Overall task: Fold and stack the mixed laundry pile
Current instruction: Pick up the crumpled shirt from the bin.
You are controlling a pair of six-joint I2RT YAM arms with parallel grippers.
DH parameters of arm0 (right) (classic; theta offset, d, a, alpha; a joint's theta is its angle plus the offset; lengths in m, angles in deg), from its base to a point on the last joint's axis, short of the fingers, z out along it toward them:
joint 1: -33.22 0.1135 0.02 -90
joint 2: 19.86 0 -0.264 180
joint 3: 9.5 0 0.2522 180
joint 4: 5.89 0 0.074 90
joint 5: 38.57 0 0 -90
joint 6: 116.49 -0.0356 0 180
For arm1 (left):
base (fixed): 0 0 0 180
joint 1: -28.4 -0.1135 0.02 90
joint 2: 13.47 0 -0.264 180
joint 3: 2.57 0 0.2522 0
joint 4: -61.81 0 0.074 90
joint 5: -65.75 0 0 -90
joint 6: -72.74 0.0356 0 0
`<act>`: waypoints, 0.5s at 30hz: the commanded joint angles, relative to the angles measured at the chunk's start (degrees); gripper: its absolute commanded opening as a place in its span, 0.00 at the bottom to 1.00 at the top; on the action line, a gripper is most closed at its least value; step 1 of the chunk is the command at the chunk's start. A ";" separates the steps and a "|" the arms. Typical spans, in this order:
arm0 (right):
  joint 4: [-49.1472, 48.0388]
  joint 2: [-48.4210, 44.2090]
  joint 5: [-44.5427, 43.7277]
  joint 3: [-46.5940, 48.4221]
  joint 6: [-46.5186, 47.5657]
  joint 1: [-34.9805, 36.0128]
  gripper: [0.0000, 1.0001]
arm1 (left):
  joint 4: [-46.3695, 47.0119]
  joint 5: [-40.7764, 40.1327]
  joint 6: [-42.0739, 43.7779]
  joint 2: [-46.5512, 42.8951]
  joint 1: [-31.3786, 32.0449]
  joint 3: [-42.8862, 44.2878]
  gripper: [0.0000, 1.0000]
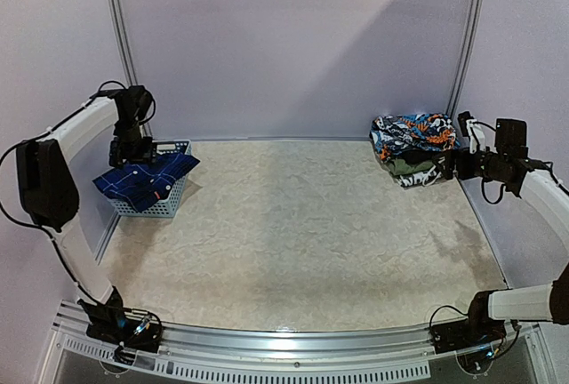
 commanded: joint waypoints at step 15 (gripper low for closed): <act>2.07 -0.72 6.58 -0.75 1.56 -0.09 0.99 | 15.86 20.34 -12.90 -20.96 -17.92 -31.24 0.76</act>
